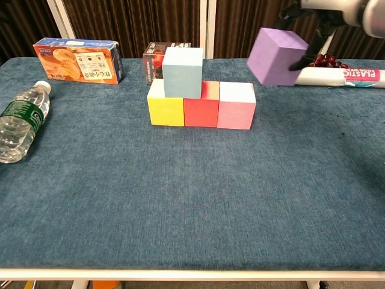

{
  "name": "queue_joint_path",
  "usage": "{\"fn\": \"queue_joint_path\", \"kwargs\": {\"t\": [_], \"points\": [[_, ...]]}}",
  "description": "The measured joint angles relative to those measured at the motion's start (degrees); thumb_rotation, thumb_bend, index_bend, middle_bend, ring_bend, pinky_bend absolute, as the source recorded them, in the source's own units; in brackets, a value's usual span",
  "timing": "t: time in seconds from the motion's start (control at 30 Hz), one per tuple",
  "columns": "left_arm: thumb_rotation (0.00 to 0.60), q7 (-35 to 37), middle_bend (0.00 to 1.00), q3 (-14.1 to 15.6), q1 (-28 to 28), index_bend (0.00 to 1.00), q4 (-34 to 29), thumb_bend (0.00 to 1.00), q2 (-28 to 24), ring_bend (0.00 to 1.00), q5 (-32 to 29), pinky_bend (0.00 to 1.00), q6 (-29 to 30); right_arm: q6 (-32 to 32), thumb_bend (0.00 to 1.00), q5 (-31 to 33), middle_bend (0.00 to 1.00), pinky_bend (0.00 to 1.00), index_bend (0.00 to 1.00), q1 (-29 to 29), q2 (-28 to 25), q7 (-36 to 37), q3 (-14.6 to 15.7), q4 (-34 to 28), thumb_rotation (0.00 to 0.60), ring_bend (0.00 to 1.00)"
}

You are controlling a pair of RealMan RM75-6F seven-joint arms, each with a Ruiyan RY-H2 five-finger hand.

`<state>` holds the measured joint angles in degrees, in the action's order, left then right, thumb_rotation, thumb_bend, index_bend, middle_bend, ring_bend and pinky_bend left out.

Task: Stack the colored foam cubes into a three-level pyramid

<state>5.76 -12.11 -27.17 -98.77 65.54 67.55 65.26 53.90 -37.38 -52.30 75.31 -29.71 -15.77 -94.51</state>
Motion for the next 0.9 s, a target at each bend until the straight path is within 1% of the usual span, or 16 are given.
{"fn": "queue_joint_path", "kwargs": {"t": [0.13, 0.23, 0.47, 0.57, 0.67, 0.77, 0.9], "points": [[0.600, 0.8, 0.24, 0.0, 0.2, 0.17, 0.3, 0.05, 0.0, 0.22, 0.3, 0.16, 0.0, 3.0, 0.13, 6.2, 0.24, 0.00, 0.59, -3.7, 2.7, -5.4, -0.6, -1.0, 0.600, 0.00], [0.600, 1.2, 0.24, 0.0, 0.2, 0.17, 0.7, 0.05, 0.0, 0.22, 0.5, 0.16, -0.3, 4.3, 0.13, 9.2, 0.24, 0.00, 0.58, -6.1, 5.0, -8.0, -0.7, -0.7, 0.600, 0.00], [0.600, 2.1, 0.24, 0.0, 0.3, 0.17, 1.5, 0.05, 0.0, 0.22, 0.5, 0.16, -1.0, 5.5, 0.13, 14.1, 0.23, 0.00, 0.53, -9.5, 9.3, -11.2, -1.1, 2.5, 0.600, 0.00], [0.600, 2.6, 0.24, 0.1, 0.4, 0.17, 1.9, 0.05, 0.0, 0.22, 0.7, 0.16, -1.2, 5.7, 0.13, 15.5, 0.22, 0.00, 0.49, -10.5, 10.7, -12.0, -1.3, 3.9, 0.600, 0.00], [0.600, 3.0, 0.24, 0.0, 0.4, 0.17, 2.4, 0.05, 0.1, 0.22, 0.7, 0.16, -1.4, 5.6, 0.12, 16.3, 0.21, 0.00, 0.44, -11.2, 11.5, -12.3, -1.4, 4.5, 0.600, 0.00], [0.600, 3.4, 0.24, 0.0, 0.3, 0.17, 2.8, 0.05, 0.2, 0.22, 0.7, 0.16, -1.7, 5.4, 0.11, 16.7, 0.19, 0.00, 0.35, -11.5, 11.6, -12.7, -1.4, 4.5, 0.600, 0.00], [0.600, 3.8, 0.24, -0.1, 0.5, 0.17, 3.1, 0.05, 0.1, 0.22, 0.9, 0.16, -1.6, 4.7, 0.10, 16.7, 0.16, 0.00, 0.17, -11.7, 10.6, -13.1, -0.9, 3.5, 0.600, 0.00]]}}
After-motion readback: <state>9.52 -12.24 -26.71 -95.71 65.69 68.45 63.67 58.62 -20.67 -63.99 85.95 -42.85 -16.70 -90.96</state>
